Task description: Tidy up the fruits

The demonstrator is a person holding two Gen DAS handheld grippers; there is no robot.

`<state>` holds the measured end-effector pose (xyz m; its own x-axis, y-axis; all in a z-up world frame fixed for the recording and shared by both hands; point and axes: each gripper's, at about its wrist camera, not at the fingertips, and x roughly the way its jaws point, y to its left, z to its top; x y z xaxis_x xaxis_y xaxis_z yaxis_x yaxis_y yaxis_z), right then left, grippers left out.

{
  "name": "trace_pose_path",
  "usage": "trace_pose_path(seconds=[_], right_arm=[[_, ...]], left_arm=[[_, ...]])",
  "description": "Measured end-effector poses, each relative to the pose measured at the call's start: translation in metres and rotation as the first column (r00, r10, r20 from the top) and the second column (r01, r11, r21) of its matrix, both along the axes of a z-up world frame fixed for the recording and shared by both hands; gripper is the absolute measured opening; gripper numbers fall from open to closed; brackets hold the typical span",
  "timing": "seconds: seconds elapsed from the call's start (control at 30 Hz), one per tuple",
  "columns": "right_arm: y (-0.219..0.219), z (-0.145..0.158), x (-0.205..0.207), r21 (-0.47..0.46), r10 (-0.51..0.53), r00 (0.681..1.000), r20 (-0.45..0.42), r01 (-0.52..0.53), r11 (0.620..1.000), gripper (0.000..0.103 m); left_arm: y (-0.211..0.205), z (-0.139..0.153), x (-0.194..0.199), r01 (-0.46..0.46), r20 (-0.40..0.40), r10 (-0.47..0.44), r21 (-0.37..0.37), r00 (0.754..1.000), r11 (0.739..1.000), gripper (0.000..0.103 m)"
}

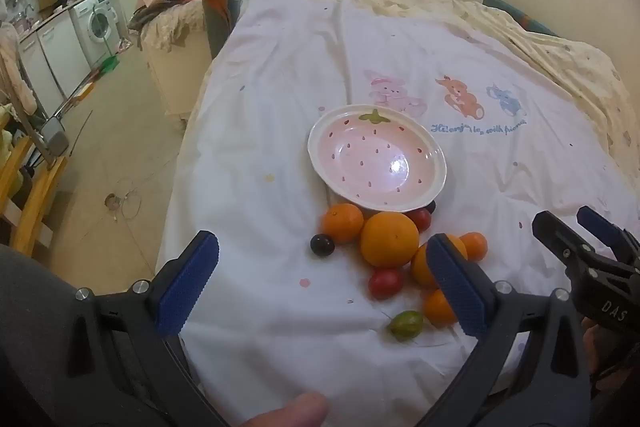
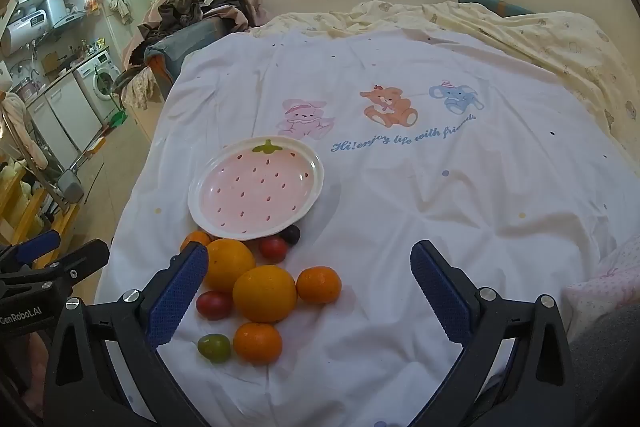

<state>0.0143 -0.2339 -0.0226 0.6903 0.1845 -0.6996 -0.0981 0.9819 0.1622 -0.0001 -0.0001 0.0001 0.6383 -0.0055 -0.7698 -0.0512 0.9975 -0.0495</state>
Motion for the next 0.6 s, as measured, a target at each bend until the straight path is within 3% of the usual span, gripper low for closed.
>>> trace_pose_path(seconds=[0.6], right_arm=[[0.0013,0.0007,-0.0008,0.0,-0.004,1.0,0.008,0.004,1.0,0.103]], left_arm=[[0.0012,-0.0001,-0.0002,-0.011,-0.009,0.011,0.001,1.0,1.0,0.102]])
